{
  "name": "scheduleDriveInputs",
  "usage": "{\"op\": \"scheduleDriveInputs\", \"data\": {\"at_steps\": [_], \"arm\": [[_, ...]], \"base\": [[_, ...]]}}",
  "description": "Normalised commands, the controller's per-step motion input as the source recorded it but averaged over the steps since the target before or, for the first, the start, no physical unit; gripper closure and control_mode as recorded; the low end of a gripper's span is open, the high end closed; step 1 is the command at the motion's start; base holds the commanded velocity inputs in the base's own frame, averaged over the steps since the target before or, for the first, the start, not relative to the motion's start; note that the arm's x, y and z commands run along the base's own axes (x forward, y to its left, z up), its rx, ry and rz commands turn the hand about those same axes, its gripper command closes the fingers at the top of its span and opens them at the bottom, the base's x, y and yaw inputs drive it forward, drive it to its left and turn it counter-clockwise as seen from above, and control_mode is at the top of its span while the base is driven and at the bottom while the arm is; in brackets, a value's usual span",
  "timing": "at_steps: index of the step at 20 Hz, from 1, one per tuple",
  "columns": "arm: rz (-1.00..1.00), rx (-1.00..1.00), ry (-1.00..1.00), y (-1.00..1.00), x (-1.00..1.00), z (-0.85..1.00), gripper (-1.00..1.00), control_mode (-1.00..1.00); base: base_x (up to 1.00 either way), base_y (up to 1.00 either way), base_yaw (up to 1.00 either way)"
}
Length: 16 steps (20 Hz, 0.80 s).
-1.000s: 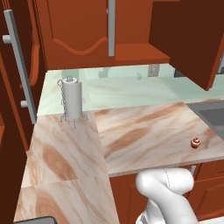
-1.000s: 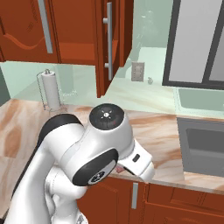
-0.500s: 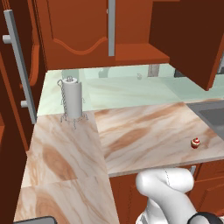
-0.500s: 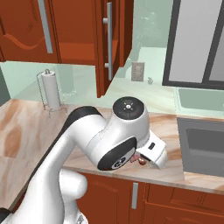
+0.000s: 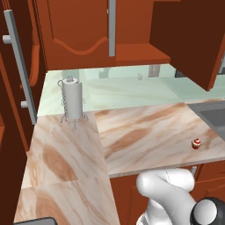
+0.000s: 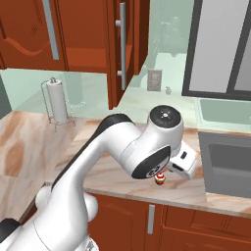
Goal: Open the cabinet. Pick the bar soap and place it next to the sink. Then close the cabinet.
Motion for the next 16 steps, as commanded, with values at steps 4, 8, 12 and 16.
{"op": "scheduleDriveInputs", "data": {"at_steps": [4, 8, 12, 16], "arm": [[0.02, 0.00, 0.00, -0.17, 0.24, -0.49, 1.00, -1.00], [0.02, 0.00, 0.00, -0.05, 0.21, -0.40, 1.00, -1.00], [0.05, 0.00, 0.00, 0.00, 0.32, -0.30, 1.00, -1.00], [0.11, -0.01, 0.00, 0.00, 0.38, -0.34, 1.00, -1.00]], "base": [[0.00, 0.00, 0.00], [0.00, 0.00, 0.00], [0.00, 0.00, 0.00], [0.00, 0.00, 0.00]]}}
